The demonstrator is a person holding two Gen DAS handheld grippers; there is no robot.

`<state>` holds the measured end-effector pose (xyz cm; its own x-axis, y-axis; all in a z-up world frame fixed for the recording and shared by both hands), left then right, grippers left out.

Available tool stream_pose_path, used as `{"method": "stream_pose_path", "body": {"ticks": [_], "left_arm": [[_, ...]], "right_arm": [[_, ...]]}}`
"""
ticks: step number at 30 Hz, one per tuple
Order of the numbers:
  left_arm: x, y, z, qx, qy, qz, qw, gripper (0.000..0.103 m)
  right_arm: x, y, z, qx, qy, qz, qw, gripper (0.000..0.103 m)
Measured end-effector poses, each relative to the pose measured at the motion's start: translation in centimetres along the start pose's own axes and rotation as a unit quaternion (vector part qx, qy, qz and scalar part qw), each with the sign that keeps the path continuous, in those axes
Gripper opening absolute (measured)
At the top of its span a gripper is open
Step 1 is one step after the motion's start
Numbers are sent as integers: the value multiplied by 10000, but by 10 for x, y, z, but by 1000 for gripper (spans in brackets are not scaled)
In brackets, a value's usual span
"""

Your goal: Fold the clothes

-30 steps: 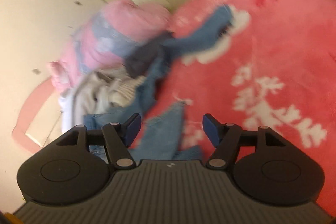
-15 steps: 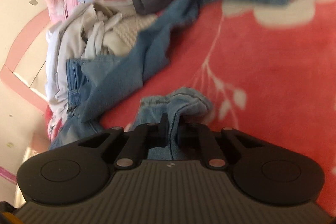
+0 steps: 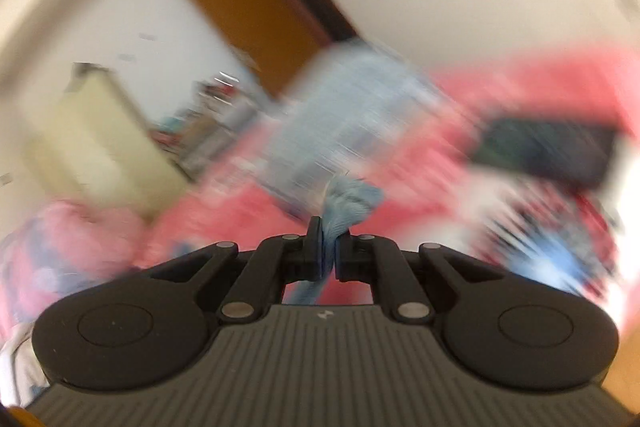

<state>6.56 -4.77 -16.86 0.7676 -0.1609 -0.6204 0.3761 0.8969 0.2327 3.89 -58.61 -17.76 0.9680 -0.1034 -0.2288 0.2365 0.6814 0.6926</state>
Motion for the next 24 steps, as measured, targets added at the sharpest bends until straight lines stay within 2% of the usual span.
{"method": "stream_pose_path", "body": {"ticks": [1, 3, 7, 9, 11, 12, 14, 16, 20, 22, 24], "left_arm": [[1, 0, 1, 38, 19, 17, 10000, 65], [0, -1, 1, 74, 60, 49, 9999, 65], [-1, -1, 0, 23, 91, 107, 9999, 65], [-2, 0, 0, -8, 118, 129, 9998, 65], [-6, 3, 4, -59, 161, 140, 9998, 65], [-10, 6, 7, -93, 183, 143, 9997, 65], [-17, 11, 13, -162, 227, 150, 9995, 65], [-23, 22, 25, -252, 172, 216, 9993, 65], [-36, 52, 58, -461, -79, 430, 9980, 65], [-37, 64, 75, -449, -269, 544, 9971, 65], [-31, 71, 93, -247, -466, 748, 9958, 65]], "right_arm": [[2, -17, -13, 139, 100, -171, 9997, 4], [-1, -34, -27, 432, 23, -65, 9990, 4], [-11, -26, -17, -9, -49, -83, 10000, 7], [-18, -37, -10, -274, -88, -544, 9981, 21], [-31, -60, 7, -231, -333, -1043, 9937, 23], [-39, -61, 12, -209, -478, -1130, 9922, 23], [-52, -48, 20, -410, -672, -948, 9924, 23], [-50, -17, 19, -735, -573, -515, 9943, 23], [-16, 51, 10, -814, 28, 616, 9948, 23], [11, 86, 3, -517, 432, 1269, 9896, 24], [40, 120, -9, -182, 882, 1821, 9791, 32]]}}
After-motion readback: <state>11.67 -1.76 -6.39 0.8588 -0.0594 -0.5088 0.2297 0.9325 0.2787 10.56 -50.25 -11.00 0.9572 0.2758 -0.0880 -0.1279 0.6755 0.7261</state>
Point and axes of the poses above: each gripper's, at about its wrist camera, not at the fingertips, and x roughly the way its jaws point, y to its left, z to its top, the point moved 6 cm from there along x, roughly the way its jaws point, and after that the axes turned 12 degrees about z, right-handed, at the moved point
